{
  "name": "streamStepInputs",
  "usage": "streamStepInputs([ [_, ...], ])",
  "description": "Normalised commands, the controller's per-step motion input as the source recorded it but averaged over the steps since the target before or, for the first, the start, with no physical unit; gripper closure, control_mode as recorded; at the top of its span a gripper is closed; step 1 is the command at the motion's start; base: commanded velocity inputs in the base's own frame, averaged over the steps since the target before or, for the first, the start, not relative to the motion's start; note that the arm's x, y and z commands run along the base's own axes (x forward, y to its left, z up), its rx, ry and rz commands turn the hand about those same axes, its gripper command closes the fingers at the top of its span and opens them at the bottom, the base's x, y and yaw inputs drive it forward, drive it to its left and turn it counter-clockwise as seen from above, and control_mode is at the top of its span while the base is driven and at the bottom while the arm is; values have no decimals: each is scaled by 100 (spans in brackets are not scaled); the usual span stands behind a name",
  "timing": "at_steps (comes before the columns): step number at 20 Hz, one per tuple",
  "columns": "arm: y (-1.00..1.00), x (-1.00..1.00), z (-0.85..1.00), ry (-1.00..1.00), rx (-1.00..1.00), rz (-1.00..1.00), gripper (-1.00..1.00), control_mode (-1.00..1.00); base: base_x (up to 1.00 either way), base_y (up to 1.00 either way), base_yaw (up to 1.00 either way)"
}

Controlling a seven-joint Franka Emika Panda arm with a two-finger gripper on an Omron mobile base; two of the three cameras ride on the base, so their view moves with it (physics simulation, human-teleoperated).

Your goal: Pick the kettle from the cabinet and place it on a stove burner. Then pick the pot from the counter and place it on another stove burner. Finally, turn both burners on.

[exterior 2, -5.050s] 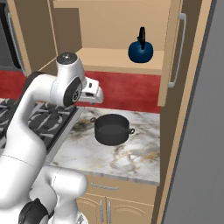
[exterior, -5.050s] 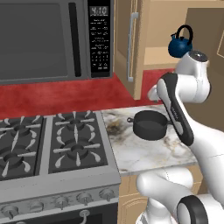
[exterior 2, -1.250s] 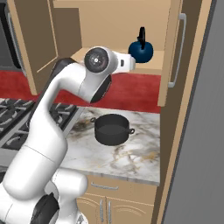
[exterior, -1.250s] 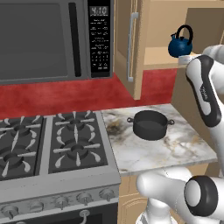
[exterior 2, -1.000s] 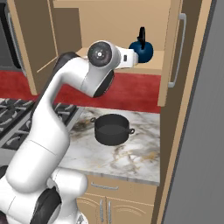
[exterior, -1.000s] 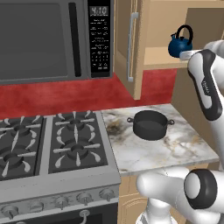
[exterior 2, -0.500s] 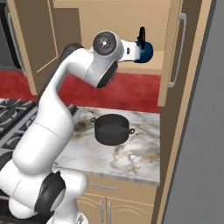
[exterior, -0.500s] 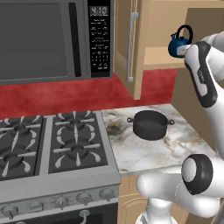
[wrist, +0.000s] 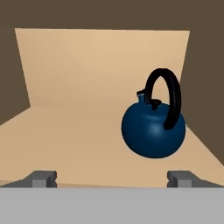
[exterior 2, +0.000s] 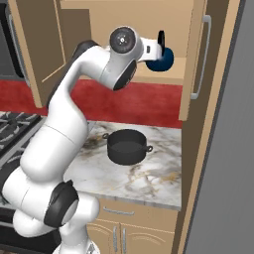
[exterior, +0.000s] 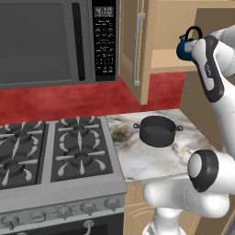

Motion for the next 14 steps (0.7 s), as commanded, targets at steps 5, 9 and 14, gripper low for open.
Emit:
streamStepInputs([
  [5,-4,8,6,-6,-2,0,-100,-100,0,0,0],
  [9,-3,8,0,-5,0,0,-100,-100,0,0,0],
  [14,-4,13,-4,-6,-2,0,-100,-100,0,0,0],
])
